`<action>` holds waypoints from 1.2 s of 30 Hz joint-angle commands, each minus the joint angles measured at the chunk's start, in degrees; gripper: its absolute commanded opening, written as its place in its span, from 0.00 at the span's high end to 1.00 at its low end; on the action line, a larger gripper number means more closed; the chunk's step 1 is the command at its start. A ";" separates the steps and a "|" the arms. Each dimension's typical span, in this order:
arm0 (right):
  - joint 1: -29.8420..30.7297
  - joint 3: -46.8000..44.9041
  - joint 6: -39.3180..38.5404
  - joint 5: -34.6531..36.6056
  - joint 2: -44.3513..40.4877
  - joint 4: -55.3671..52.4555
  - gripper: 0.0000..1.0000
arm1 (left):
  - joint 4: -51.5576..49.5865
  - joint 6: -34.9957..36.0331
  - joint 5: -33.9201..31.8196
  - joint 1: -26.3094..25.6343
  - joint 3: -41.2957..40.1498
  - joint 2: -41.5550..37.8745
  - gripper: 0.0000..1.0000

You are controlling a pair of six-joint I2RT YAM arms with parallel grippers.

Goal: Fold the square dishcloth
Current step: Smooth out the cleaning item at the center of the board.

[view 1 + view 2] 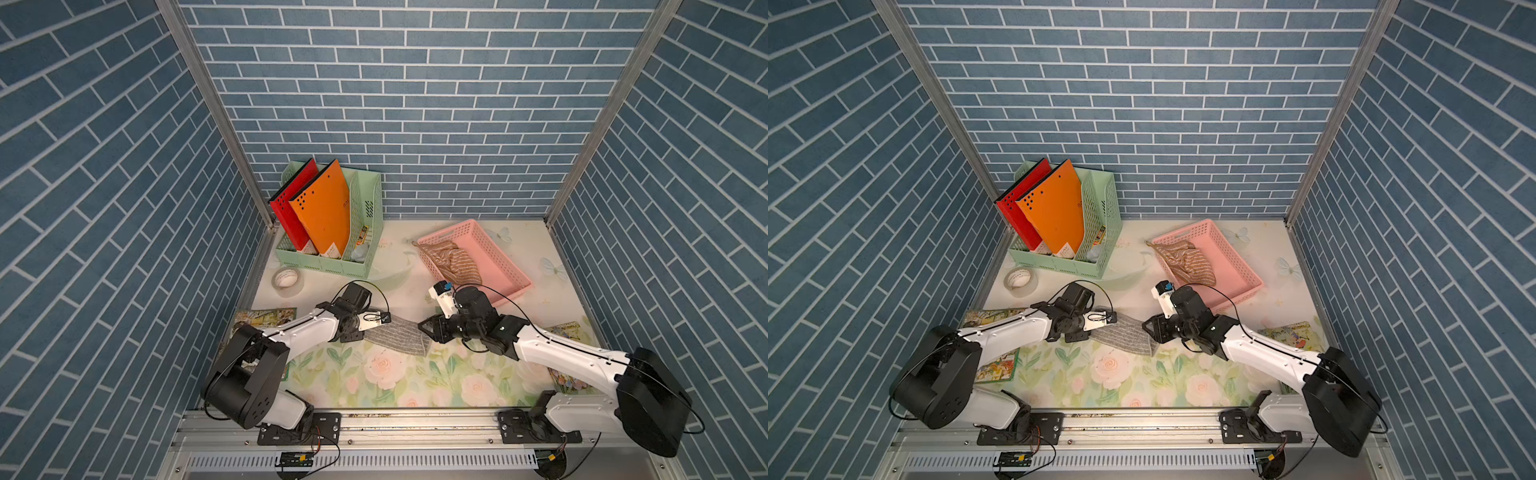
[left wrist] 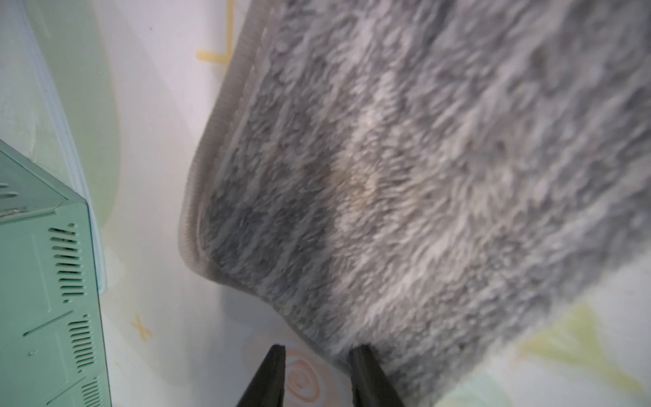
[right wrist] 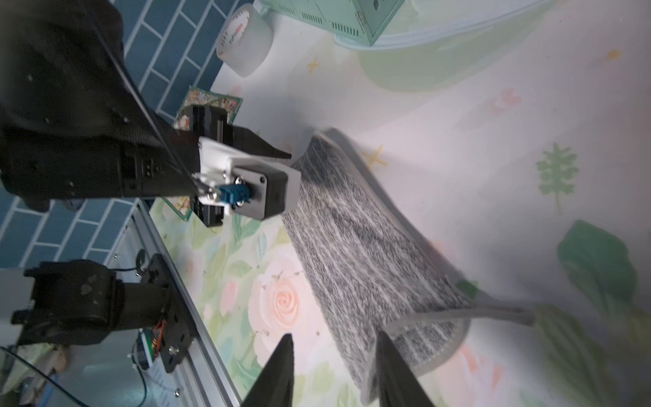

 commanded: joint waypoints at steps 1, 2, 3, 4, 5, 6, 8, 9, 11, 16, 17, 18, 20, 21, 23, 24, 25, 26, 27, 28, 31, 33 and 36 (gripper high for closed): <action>-0.72 0.33 4.12 -7.84 7.68 8.16 0.75 | -3.55 0.84 -0.98 0.59 -0.73 -0.88 0.63; -0.72 0.03 4.48 -8.11 8.66 8.65 0.78 | -3.55 0.86 -1.02 0.59 -0.74 -0.79 0.63; -0.75 -0.71 4.84 -8.47 9.16 9.33 0.81 | -3.49 0.90 -1.00 0.59 -0.71 -0.78 0.63; -0.75 -1.66 5.17 -8.63 9.28 9.50 0.84 | -3.42 0.91 -0.93 0.59 -0.83 -0.78 0.63; -0.72 -2.81 5.54 -8.55 9.19 9.27 0.86 | -3.24 0.87 -0.92 0.71 -1.00 -0.68 0.63; -0.73 -4.13 5.78 -8.49 8.90 9.03 0.88 | -3.09 0.96 -0.91 0.68 -1.10 -0.65 0.63; -0.62 -6.48 6.03 -8.24 8.17 8.45 0.90 | -2.82 0.95 -1.04 0.74 -0.97 -0.45 0.63; -0.61 -7.87 6.23 -7.54 7.75 7.63 0.92 | -2.73 0.95 -1.08 0.68 -0.96 -0.39 0.63; -0.47 -10.51 6.60 -6.66 6.47 6.64 0.95 | -2.59 0.90 -1.21 0.68 -0.67 -0.43 0.63; 0.88 -14.43 7.26 -3.43 3.29 2.85 0.96 | -2.46 0.16 -1.37 0.85 0.82 -0.64 0.63; 1.07 -14.55 7.24 -2.75 2.93 1.88 0.96 | -2.42 -0.45 -1.25 0.90 1.34 -0.78 0.63; 1.17 -14.64 7.17 -2.46 2.54 1.08 0.97 | -2.57 -1.38 -0.69 0.98 2.10 -1.00 0.63; 1.46 -13.37 6.41 -2.78 0.63 -1.46 0.98 | -4.53 -3.47 2.33 1.25 5.02 -1.73 0.63; 1.61 -11.88 5.54 -3.14 -1.47 -3.25 0.98 | -6.16 -4.58 4.28 1.29 6.72 -2.45 0.63; 1.24 -7.10 3.65 -3.33 -5.95 -7.95 0.97 | -9.90 -6.22 8.55 1.29 10.22 -3.74 0.62; 0.82 -5.20 3.40 -3.71 -7.13 -8.54 0.95 | -11.61 -6.97 10.79 1.30 11.89 -4.06 0.62; 0.38 -3.55 3.44 -4.32 -6.75 -7.62 0.93 | -13.03 -7.83 12.81 1.30 13.11 -4.14 0.61; -0.18 -2.08 3.62 -5.24 -4.92 -5.99 0.93 | -13.62 -9.02 14.23 1.29 13.94 -3.93 0.61; -0.44 -0.70 4.00 -6.71 -1.46 -3.88 0.94 | -13.69 -10.46 15.41 1.31 14.47 -3.39 0.60; -0.53 0.53 4.58 -7.60 2.27 -1.99 0.95 | -13.49 -11.74 16.19 1.34 14.60 -2.66 0.61; -0.32 2.01 7.54 -11.11 11.65 7.99 0.98 | -9.49 -15.44 16.46 1.38 12.58 -0.23 0.62; 0.05 0.96 9.05 -11.42 14.51 11.23 0.99 | -5.88 -17.44 15.48 1.45 10.52 1.24 0.62; 0.82 -2.92 10.79 -10.59 14.81 13.73 0.99 | -1.40 -18.45 13.16 1.78 8.75 3.54 0.62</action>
